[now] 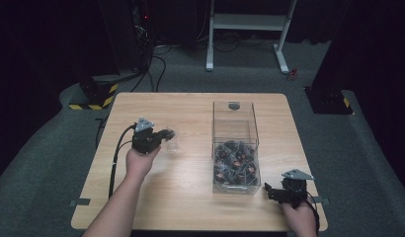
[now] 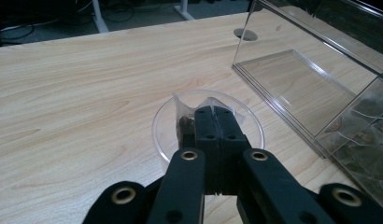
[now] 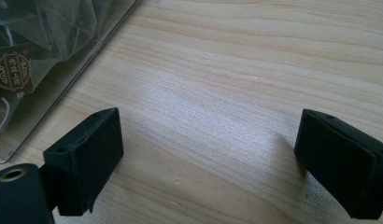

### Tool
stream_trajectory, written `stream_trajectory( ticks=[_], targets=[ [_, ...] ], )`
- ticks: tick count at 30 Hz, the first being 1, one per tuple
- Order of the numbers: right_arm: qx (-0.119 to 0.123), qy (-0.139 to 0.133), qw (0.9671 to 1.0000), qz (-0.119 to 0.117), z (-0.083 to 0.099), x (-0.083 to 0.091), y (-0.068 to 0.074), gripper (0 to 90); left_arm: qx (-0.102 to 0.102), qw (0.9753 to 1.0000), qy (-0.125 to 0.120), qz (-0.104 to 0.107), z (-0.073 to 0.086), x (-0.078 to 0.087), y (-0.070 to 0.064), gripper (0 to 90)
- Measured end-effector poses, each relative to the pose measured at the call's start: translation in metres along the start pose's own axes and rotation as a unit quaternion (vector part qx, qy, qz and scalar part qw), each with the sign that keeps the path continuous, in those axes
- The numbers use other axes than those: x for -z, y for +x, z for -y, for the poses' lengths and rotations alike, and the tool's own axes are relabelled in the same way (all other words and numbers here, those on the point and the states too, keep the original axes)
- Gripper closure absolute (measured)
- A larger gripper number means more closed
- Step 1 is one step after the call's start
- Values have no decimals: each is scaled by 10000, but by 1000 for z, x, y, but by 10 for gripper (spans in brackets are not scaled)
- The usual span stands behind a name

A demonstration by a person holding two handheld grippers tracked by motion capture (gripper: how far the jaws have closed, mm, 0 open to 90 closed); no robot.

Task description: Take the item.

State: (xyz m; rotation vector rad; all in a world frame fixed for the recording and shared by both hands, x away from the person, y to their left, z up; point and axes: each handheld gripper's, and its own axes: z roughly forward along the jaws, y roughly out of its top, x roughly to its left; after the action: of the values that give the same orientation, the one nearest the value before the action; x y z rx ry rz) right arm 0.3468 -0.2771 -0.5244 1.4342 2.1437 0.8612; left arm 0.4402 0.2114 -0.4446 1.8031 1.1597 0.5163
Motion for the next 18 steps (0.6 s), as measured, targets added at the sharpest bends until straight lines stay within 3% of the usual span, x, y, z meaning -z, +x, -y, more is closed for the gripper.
stream_trajectory(
  ticks=[18],
  targets=[
    [1,1,10000,-1,0,0,0,78,-16,9997,-163,160,-5,5,-7,522]
  ],
)
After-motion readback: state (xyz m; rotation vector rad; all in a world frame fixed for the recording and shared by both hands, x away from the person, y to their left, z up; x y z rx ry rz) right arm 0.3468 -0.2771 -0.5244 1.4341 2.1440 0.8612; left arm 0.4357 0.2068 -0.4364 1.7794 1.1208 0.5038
